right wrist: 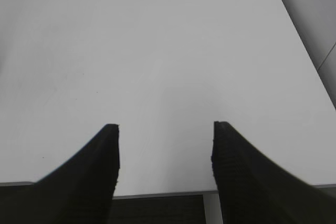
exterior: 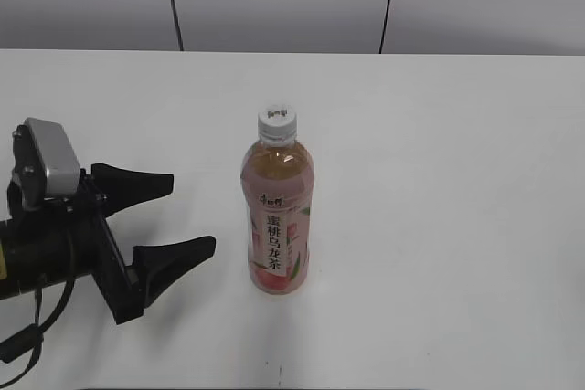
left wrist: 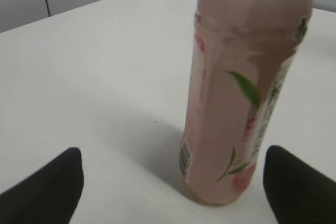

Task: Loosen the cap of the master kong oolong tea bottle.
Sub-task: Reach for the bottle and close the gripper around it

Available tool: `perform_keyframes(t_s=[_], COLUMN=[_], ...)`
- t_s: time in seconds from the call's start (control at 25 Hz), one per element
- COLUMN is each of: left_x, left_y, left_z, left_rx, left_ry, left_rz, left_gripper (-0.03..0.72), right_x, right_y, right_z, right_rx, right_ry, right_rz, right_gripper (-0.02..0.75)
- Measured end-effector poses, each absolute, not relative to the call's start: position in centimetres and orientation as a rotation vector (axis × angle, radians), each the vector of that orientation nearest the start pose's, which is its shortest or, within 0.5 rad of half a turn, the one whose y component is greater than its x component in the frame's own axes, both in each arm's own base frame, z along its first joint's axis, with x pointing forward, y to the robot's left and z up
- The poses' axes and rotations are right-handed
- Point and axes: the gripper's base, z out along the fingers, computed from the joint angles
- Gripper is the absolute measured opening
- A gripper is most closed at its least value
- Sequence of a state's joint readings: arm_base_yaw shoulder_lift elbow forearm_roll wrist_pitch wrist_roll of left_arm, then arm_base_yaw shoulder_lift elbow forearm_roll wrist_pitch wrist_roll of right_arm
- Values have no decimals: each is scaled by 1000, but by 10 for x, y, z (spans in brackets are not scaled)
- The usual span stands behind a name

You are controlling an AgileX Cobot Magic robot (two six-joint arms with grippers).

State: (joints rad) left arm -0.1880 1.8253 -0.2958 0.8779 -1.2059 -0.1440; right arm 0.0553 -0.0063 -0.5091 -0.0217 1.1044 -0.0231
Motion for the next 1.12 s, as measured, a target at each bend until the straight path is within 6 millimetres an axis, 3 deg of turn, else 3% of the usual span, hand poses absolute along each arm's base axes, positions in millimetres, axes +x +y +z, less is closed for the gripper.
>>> perform_keyframes(t_s=[0.68, 1.12], left_x=[227, 227], left_y=[-122, -140], left_z=[131, 129], left_rx=[968, 982], left_ry=[1606, 1591], left_rz=[-871, -908], left_gripper=[623, 623], right_x=[-9, -9], right_y=[-2, -2], right_z=[276, 276], right_rx=[-79, -79], right_ry=[2071, 2071], right_rz=[-6, -6], right_gripper=[428, 428])
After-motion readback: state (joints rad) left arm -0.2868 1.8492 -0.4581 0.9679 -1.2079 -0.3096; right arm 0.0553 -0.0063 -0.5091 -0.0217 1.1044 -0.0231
